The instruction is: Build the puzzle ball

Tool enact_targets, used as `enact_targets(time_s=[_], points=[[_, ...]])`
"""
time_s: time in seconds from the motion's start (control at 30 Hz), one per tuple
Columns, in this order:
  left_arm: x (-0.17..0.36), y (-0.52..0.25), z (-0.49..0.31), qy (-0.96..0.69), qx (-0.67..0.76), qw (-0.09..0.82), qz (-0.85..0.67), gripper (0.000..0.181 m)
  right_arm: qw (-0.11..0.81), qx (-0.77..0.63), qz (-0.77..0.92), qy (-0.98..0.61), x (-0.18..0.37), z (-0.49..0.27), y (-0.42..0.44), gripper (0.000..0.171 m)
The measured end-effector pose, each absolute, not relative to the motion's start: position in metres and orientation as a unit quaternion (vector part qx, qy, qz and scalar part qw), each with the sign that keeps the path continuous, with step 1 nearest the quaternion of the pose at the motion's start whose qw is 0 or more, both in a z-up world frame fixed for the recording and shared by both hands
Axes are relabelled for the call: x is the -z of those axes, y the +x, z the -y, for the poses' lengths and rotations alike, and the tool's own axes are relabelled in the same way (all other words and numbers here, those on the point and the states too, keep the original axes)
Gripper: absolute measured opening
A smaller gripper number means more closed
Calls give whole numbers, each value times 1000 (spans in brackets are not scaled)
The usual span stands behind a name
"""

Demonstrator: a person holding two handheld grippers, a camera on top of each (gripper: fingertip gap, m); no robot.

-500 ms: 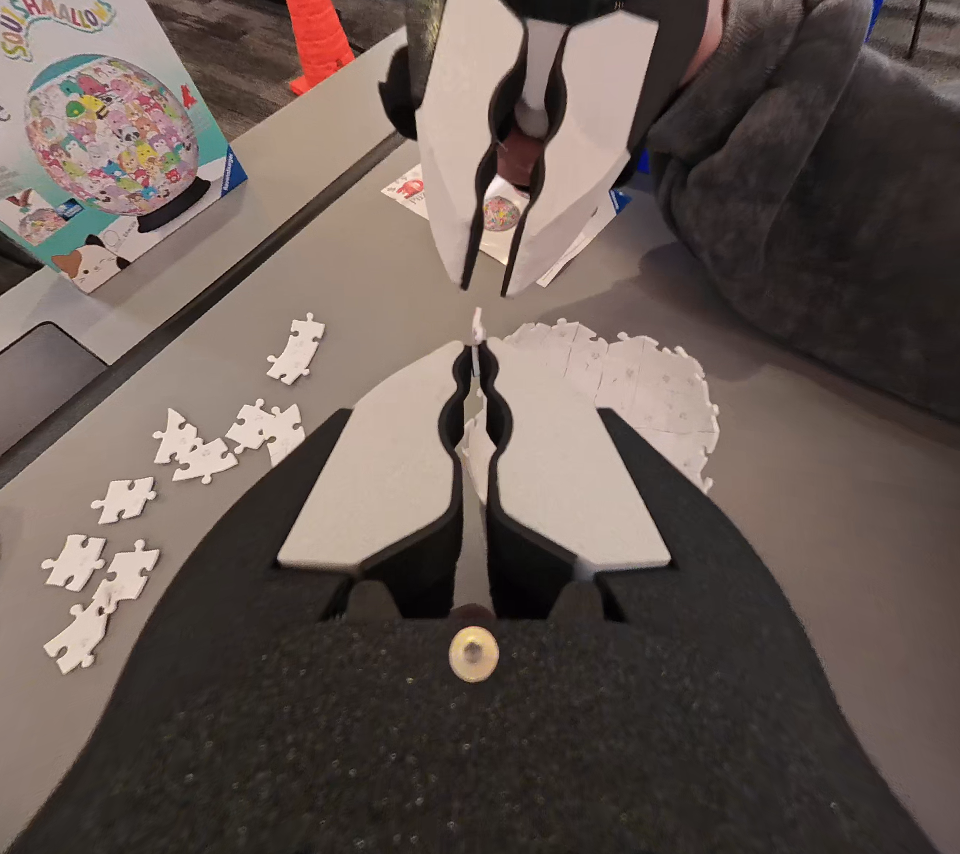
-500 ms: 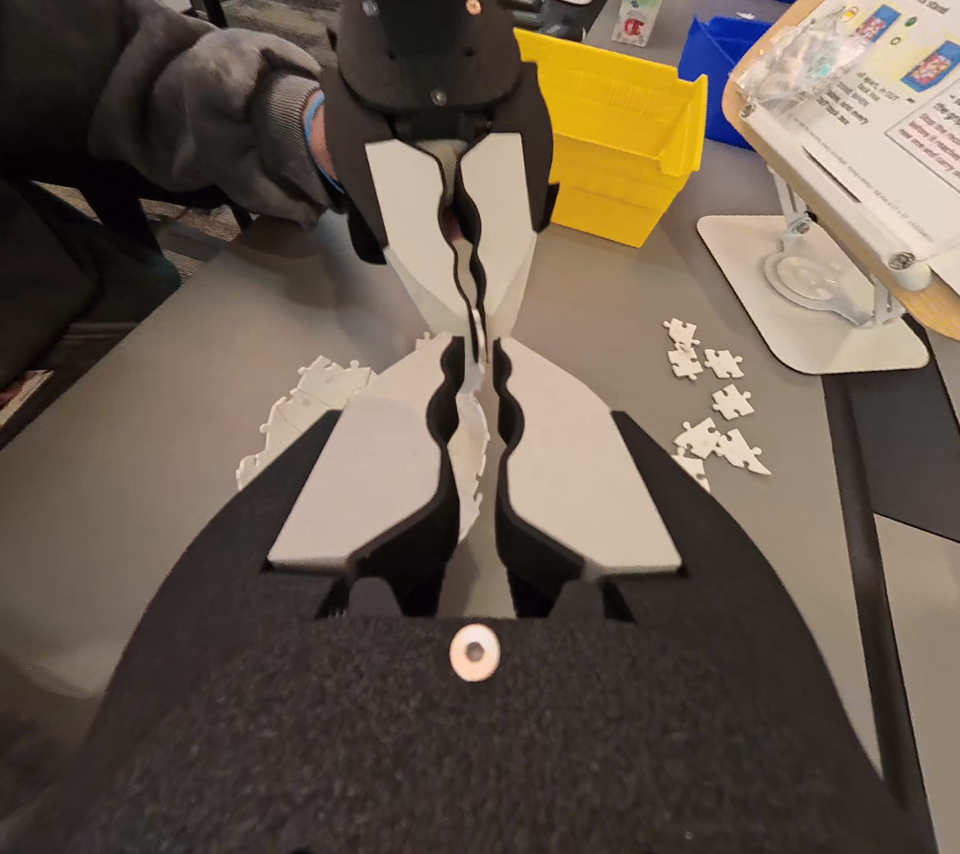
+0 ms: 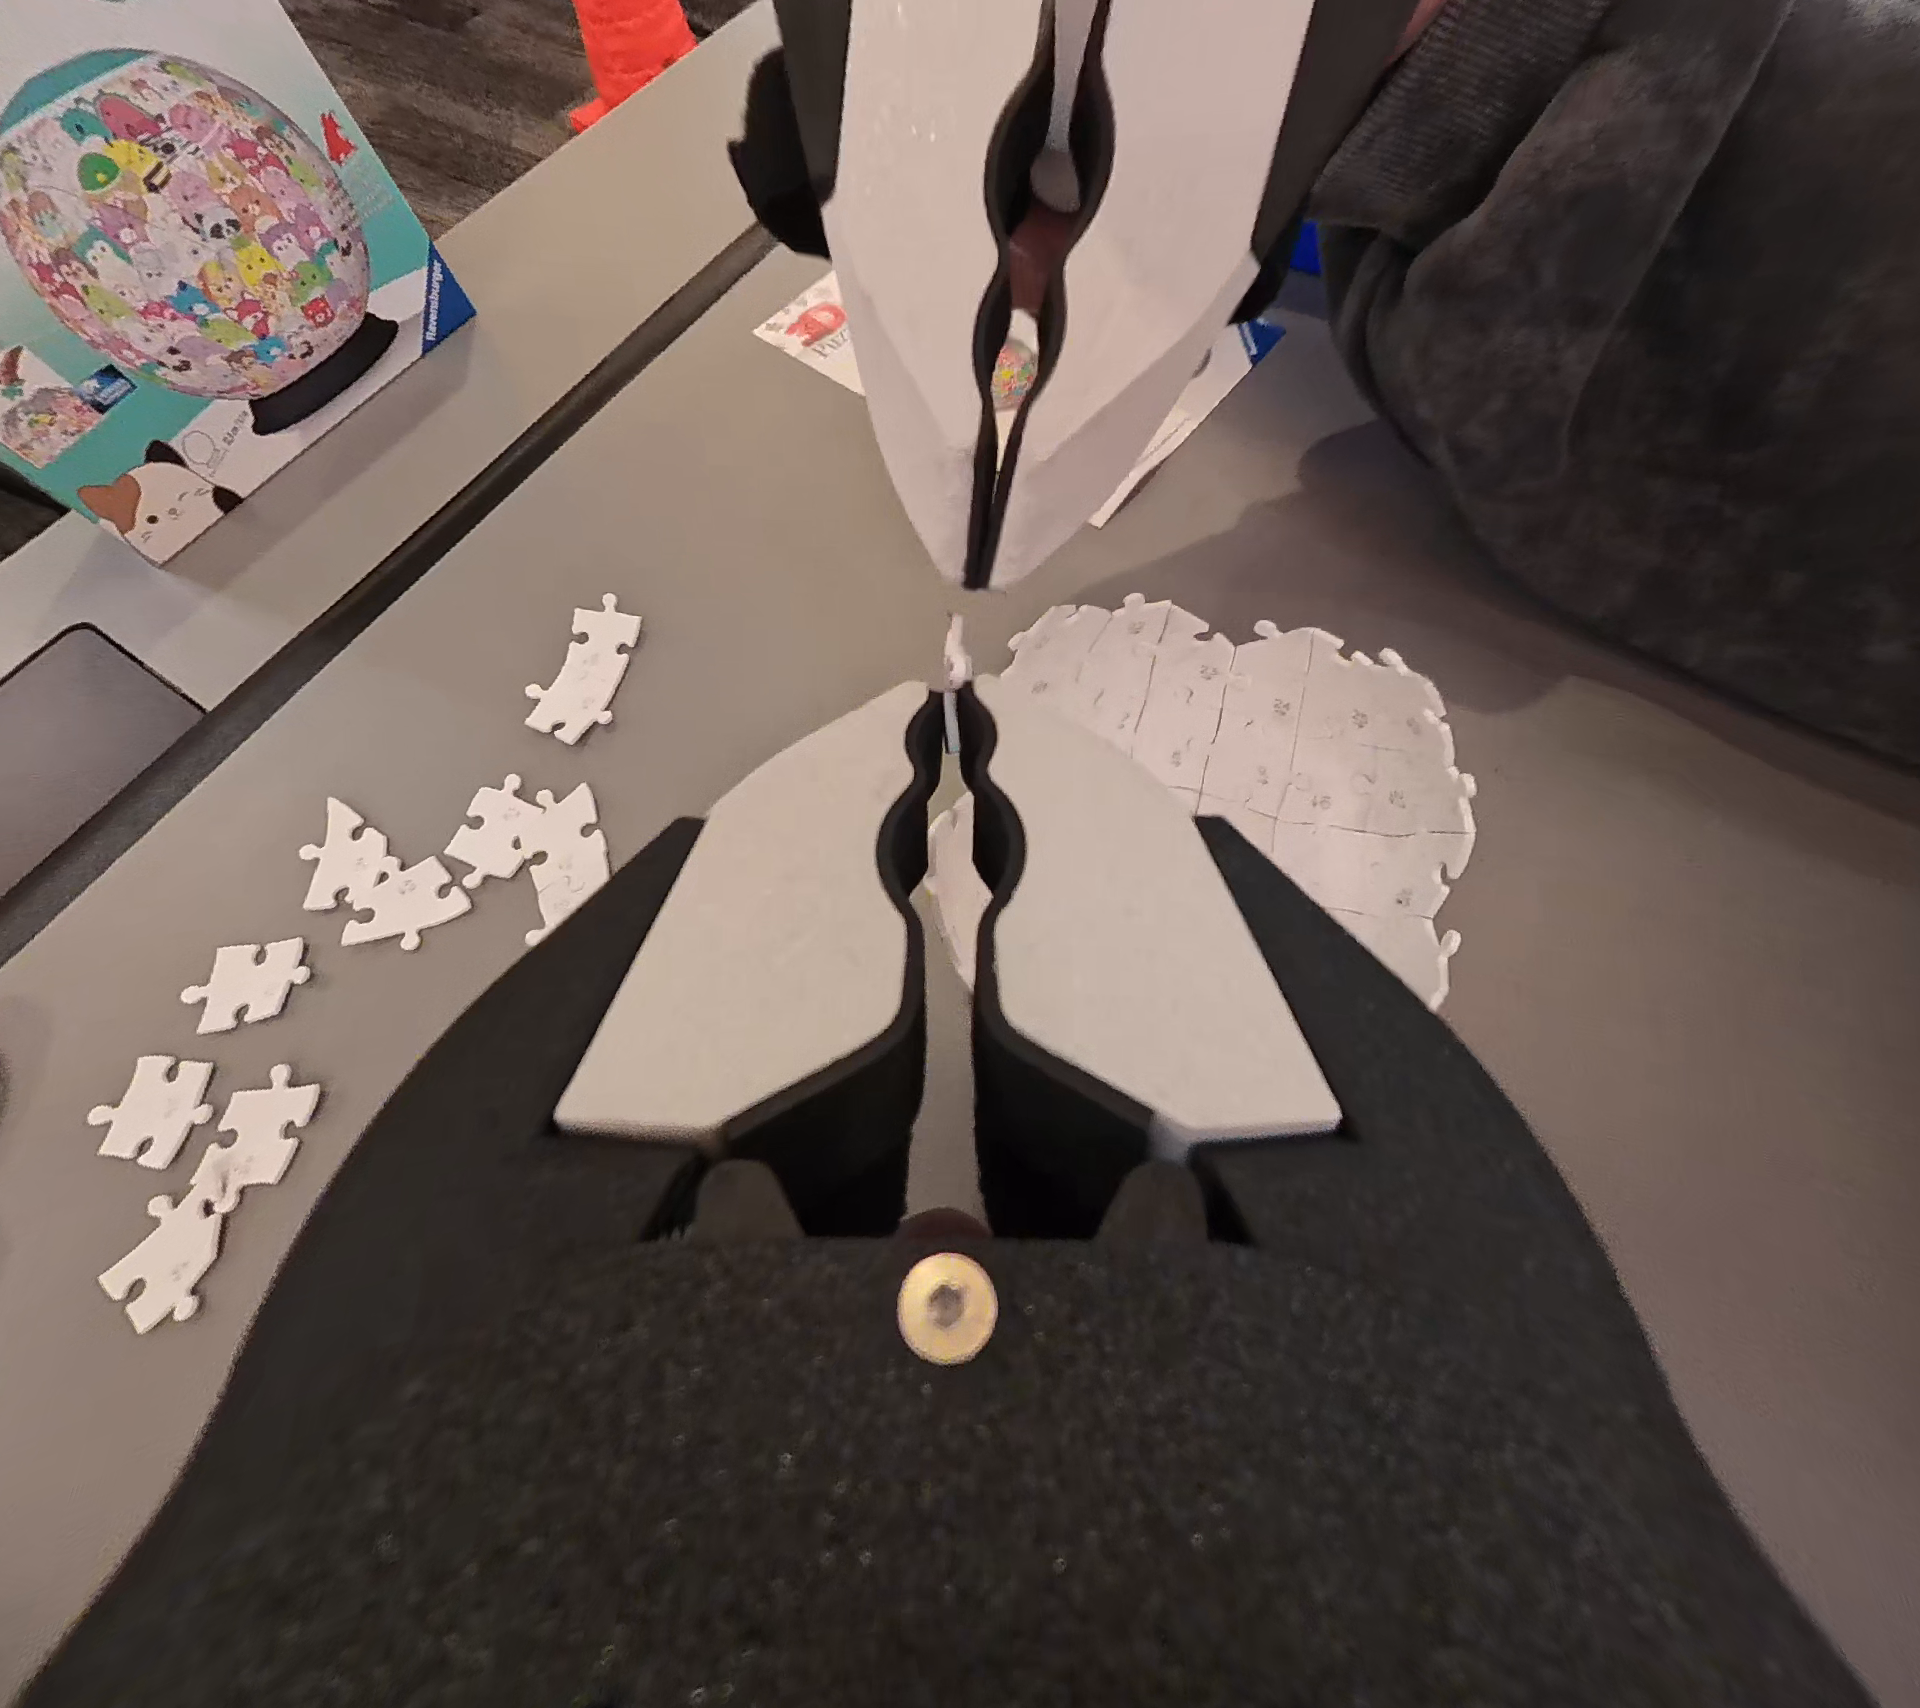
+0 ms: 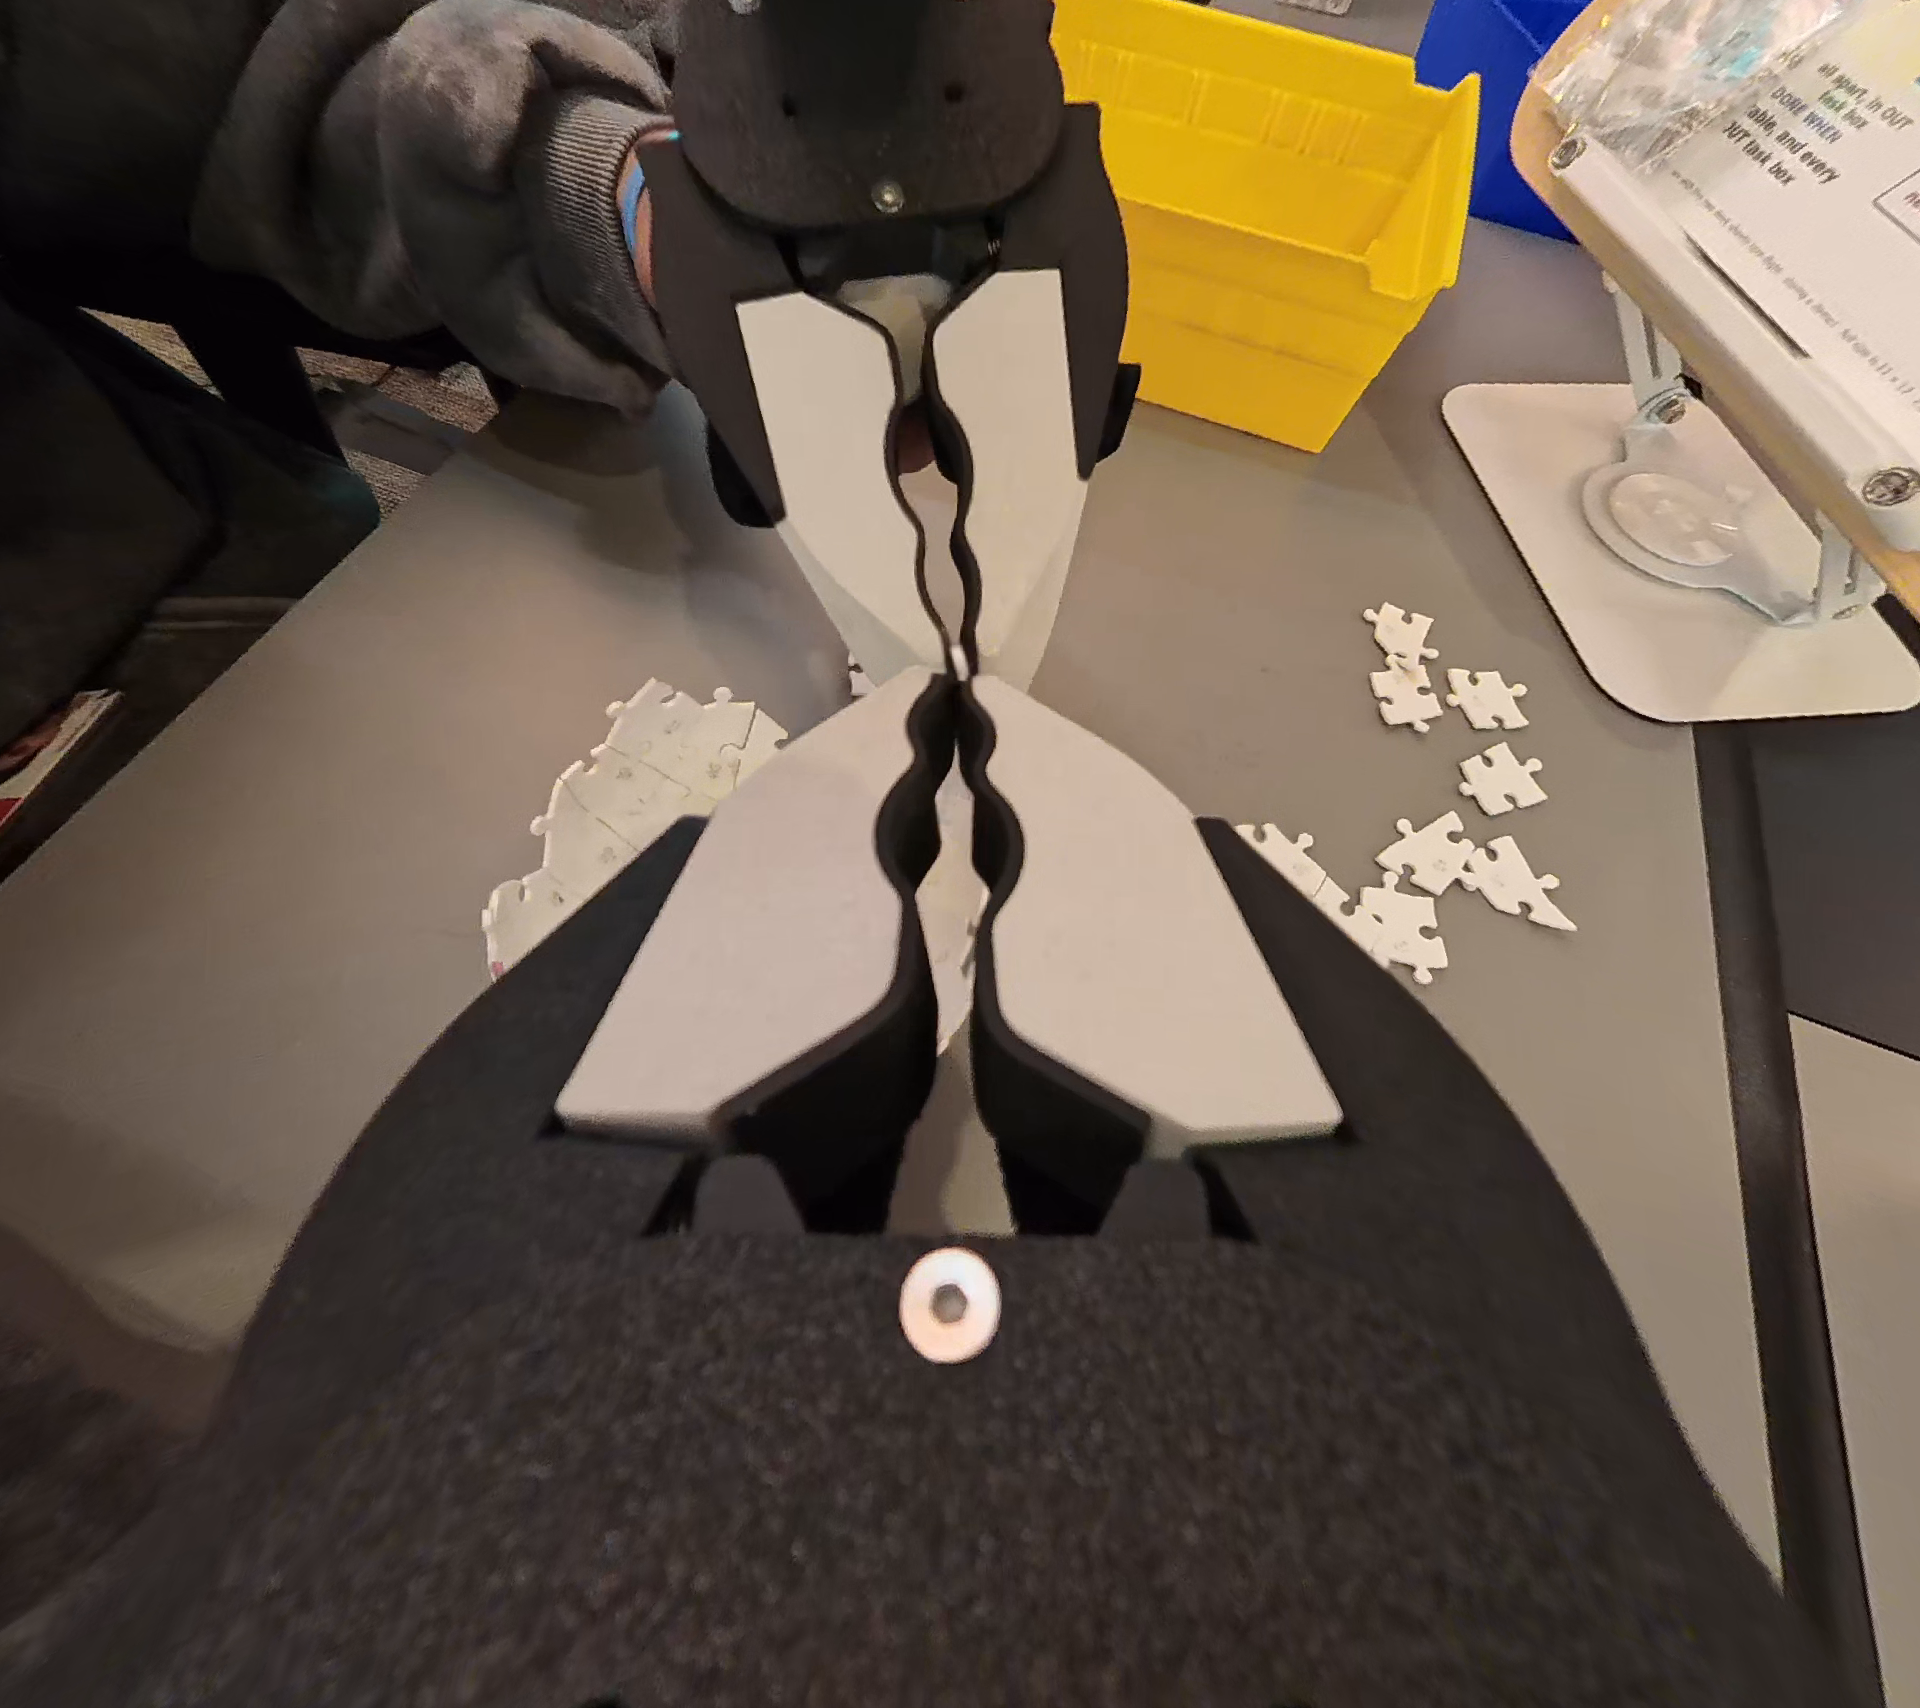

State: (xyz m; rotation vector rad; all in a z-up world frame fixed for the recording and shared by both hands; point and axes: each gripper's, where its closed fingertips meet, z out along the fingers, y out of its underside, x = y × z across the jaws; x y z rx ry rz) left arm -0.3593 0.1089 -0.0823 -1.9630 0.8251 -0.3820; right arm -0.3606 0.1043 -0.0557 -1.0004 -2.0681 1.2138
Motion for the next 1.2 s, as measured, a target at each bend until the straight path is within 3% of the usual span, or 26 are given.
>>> enact_targets(time_s=[0.2,1.2], points=[[80,-358,-106,-798,175,471,-333,2,254,-452,767,-377,57,-103,-357,10],[79,-352,-104,-792,183,474,-339,2,247,-446,774,-377,65,-101,-358,3]])
